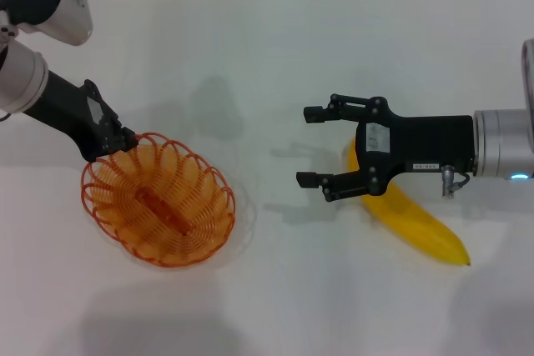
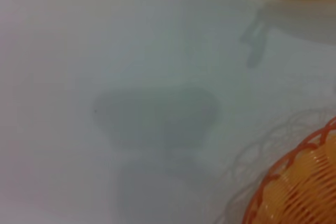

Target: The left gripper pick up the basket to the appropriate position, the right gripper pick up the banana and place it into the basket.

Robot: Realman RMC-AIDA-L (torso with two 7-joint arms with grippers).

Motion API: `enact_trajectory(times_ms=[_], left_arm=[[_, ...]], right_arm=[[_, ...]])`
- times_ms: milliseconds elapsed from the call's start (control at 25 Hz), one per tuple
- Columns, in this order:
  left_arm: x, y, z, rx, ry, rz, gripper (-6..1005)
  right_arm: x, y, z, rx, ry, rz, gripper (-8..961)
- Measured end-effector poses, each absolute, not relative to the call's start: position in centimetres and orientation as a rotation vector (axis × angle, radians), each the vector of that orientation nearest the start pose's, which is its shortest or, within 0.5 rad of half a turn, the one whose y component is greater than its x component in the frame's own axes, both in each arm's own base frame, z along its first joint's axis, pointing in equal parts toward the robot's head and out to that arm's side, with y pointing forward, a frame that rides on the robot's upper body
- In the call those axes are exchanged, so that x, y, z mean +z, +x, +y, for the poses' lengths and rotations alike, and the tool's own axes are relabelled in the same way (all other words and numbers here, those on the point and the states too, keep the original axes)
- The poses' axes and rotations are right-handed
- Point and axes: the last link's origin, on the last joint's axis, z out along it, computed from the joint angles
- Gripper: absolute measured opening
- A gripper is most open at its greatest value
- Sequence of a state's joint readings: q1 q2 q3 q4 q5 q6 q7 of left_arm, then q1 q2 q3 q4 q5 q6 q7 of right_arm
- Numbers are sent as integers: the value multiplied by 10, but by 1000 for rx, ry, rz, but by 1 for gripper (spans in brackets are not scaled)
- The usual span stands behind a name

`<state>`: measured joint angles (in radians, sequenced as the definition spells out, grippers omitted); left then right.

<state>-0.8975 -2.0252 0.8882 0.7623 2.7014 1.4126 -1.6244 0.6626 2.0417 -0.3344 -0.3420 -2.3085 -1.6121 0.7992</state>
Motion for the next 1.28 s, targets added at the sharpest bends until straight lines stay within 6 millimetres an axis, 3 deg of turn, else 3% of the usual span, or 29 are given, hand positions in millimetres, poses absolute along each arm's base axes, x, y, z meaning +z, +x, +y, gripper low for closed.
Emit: enact_trajectory(times_ms=[800, 1000, 1280], left_arm=[[17, -209, 413, 482, -2899, -236, 38], [32, -200, 409, 396, -2907, -248, 38], [60, -186, 405, 148, -2908, -474, 35]], right_arm=[[-27, 263, 319, 726, -2801, 85, 907], [-27, 263, 319, 726, -2800, 87, 908], [-27, 264, 319, 726, -2799, 88, 907]])
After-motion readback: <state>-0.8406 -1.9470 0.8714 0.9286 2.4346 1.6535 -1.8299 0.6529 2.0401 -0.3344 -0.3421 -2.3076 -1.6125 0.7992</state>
